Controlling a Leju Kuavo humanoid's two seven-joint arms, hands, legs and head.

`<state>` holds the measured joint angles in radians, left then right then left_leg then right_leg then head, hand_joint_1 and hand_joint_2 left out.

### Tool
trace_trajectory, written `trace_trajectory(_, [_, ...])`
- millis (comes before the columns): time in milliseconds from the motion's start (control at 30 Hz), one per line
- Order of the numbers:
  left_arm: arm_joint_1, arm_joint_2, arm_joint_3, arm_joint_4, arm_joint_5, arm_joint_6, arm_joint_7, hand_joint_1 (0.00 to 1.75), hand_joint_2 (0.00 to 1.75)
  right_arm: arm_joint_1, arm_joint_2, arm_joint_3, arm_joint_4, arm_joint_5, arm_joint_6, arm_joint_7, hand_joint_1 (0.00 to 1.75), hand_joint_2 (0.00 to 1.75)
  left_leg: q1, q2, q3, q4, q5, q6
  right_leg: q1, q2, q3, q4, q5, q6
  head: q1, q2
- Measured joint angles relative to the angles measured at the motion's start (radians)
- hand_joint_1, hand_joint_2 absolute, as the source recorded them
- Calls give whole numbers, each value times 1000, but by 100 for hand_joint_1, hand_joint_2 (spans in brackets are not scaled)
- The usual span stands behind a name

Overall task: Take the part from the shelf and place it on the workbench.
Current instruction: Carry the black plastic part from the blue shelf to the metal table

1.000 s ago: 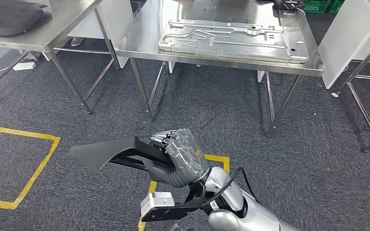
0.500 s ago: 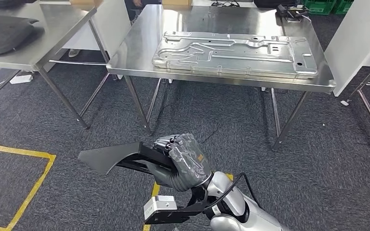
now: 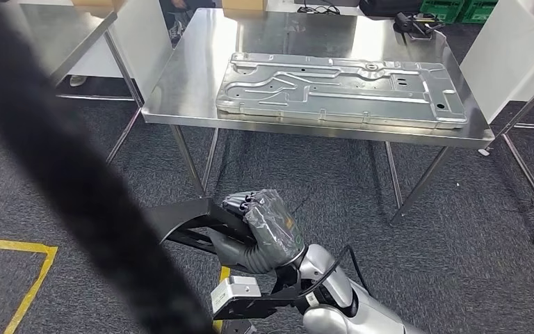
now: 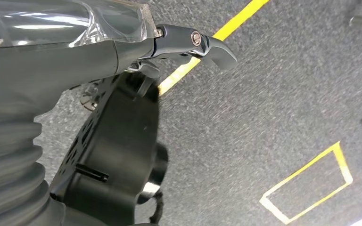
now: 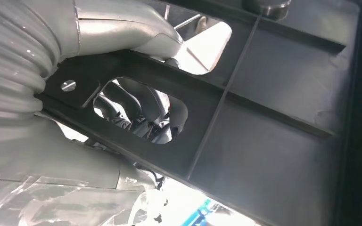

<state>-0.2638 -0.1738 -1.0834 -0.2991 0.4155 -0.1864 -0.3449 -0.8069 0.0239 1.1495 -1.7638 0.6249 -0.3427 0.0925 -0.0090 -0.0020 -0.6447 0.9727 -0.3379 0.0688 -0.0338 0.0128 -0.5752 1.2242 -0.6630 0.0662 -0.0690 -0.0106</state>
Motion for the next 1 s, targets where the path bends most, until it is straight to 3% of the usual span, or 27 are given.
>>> trace_trajectory(33, [2, 0, 0, 0, 0, -1, -2, 0, 175, 4, -2, 0, 0, 1, -1, 0, 175, 175, -5, 4, 6, 0, -7, 5, 4, -1, -38, 38, 5, -2, 0, 0])
trace_trajectory(67, [4, -1, 0, 0, 0, -2, -3, 0, 175, 8, -5, -1, 0, 1, -2, 1, 175, 175, -9, 8, 13, 0, -14, 7, 9, -1, -59, 41, 31, -6, 0, 0])
trace_trajectory(133, [5, -1, 0, 0, 0, -3, -6, 0, 175, 12, -8, -1, 0, 1, -3, 1, 175, 175, -17, 15, 34, 0, -30, 9, 17, -15, -47, -65, 130, -19, 0, 0])
trace_trajectory(167, [5, -1, 0, 0, 0, -4, -7, 0, 175, 12, -9, -2, 0, 2, -4, 1, 175, 175, -22, 20, 44, 2, -39, 7, 23, -36, -30, -133, 173, -27, 0, 0])
trace_trajectory(233, [6, -1, 0, 0, 0, -6, -7, 0, 175, 12, -10, -3, 0, 1, -6, 2, 175, 175, -30, 30, 54, 3, -51, 2, 32, -64, -8, -214, 216, -39, 0, 0])
trace_trajectory(267, [6, -1, 0, 0, 0, -6, -7, 0, 175, 12, -10, -3, 0, 1, -8, 2, 175, 175, -33, 37, 55, 4, -54, 0, 35, -66, -6, -224, 216, -43, -1, 0])
trace_trajectory(367, [6, 0, 0, 0, 0, -7, -8, 0, 175, 11, -10, -6, -1, 2, -9, 2, 175, 175, -31, 45, 50, 23, -74, -12, 26, -37, -7, -228, 220, -50, -1, 1])
trace_trajectory(433, [5, 1, 0, 0, 0, -9, -8, 0, 175, 11, -9, -8, -1, 3, -10, 3, 175, 175, -20, 25, 12, 110, -123, -30, 18, -18, -5, -229, 221, -53, -1, 1])
trace_trajectory(500, [6, 1, 0, 0, 0, -10, -9, 0, 175, 11, -10, -9, -1, 6, -10, 5, 175, 175, -5, 14, -55, 247, -177, -47, 16, 2, -5, -229, 221, -54, -1, 1])
trace_trajectory(533, [7, 1, 0, 0, 0, -10, -9, 0, 175, 11, -10, -9, -1, 8, -10, 7, 175, 175, 1, 13, -82, 294, -187, -52, 15, 13, -5, -229, 220, -53, -1, 1])
trace_trajectory(567, [7, 2, 0, 0, 0, -11, -10, 0, 175, 10, -10, -9, -1, 11, -9, 10, 175, 175, 5, 13, -91, 302, -177, -55, 13, 25, -4, -229, 219, -52, -1, 1])
trace_trajectory(600, [7, 2, 0, 0, 0, -11, -10, 0, 175, 9, -10, -10, -1, 15, -9, 14, 175, 175, 8, 11, -81, 270, -150, -55, 12, 37, -2, -229, 218, -50, -1, 1])
trace_trajectory(633, [7, 2, 0, 0, 0, -11, -10, 0, 175, 7, -10, -11, -2, 19, -8, 20, 175, 175, 10, 2, -54, 203, -109, -55, 10, 49, 2, -229, 216, -48, -1, 1])
trace_trajectory(700, [7, 2, 0, 0, 0, -11, -11, 0, 175, -2, -10, -14, -4, 27, -4, 32, 175, 175, 12, -40, 9, 64, -50, -46, 5, 69, 5, -230, 213, -41, -1, 1])
trace_trajectory(767, [7, 4, 0, 0, 0, -10, -10, 0, 175, -10, -12, -18, -6, 35, 0, 43, 175, 175, 10, -68, 36, 7, -42, -37, -1, 85, 0, -233, 212, -30, -1, 1])
trace_trajectory(833, [6, 4, 0, 0, 0, -6, -8, 0, 175, -14, -16, -23, -10, 41, 4, 53, 175, 175, 8, -57, 43, -5, -43, -29, -6, 95, -2, -238, 212, -15, 0, 1])
trace_trajectory(900, [4, 4, 0, 0, 0, -2, -6, 0, 175, -19, -21, -29, -14, 44, 5, 57, 175, 175, 10, -43, 57, -21, -41, -17, -3, 64, -11, -210, 195, -5, 1, 1])
trace_trajectory(967, [5, 3, 0, 0, 0, 0, -6, 0, 175, -25, -25, -32, -18, 45, 5, 58, 175, 175, 9, -25, 69, -28, -43, -5, 2, 16, -64, -102, 143, 0, 2, 1])
trace_trajectory(1000, [6, 4, 0, 0, 0, 1, -5, 0, 175, -27, -27, -32, -18, 48, 5, 59, 175, 175, 7, -16, 71, -28, -45, 0, 3, 6, -102, -32, 116, 2, 2, 1])
